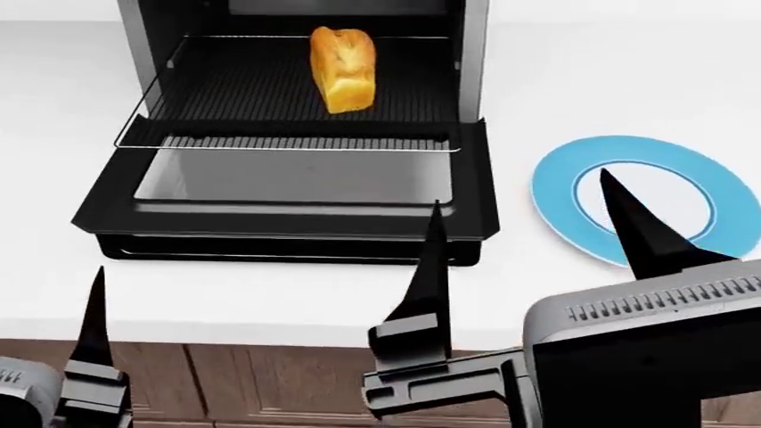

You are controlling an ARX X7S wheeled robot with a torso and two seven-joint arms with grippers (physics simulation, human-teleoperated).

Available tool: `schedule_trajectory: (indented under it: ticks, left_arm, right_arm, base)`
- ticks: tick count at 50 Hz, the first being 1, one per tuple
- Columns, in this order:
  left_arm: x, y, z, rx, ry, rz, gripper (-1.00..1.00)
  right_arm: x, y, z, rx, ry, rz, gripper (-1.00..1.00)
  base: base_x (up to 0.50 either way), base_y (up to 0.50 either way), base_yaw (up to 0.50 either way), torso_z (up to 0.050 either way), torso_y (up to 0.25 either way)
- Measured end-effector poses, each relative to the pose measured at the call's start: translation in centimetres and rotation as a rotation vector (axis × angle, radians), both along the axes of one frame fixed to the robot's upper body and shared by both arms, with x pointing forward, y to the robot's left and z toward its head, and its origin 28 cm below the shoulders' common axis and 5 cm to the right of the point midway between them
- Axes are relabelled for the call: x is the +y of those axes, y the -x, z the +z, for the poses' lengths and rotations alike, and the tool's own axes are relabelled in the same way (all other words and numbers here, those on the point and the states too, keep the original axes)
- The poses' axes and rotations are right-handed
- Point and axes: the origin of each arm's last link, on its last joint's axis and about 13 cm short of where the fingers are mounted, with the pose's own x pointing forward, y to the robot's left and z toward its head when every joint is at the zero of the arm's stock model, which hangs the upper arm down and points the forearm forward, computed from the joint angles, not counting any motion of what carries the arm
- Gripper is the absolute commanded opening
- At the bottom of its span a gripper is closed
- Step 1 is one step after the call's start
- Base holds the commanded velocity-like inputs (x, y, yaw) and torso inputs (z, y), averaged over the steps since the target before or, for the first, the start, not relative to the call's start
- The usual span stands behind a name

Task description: Pick the bread from the rack and place it on the plate on the counter.

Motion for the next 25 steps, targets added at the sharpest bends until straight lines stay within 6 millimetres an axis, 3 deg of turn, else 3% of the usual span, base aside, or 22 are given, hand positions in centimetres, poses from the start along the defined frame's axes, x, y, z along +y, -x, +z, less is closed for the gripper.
schedule_trajectory:
  ticks: [16, 25]
  left_arm:
    - [-0.1, 0.1, 0.1, -0.007, -0.003, -0.008, 1.00]
    - [-0.2, 0.1, 0.0, 0.004, -0.005, 0.006, 1.00]
  right_arm:
    - [0.3, 0.8, 1.0, -0.030, 0.022, 0.009, 1.00]
    - [0.3, 0.7, 1.3, -0.023, 0.031, 0.019, 1.00]
  base:
    - [0.36, 0.00, 0.00, 0.050, 0.001]
    - [0.00, 0.00, 0.00, 0.000, 0.000]
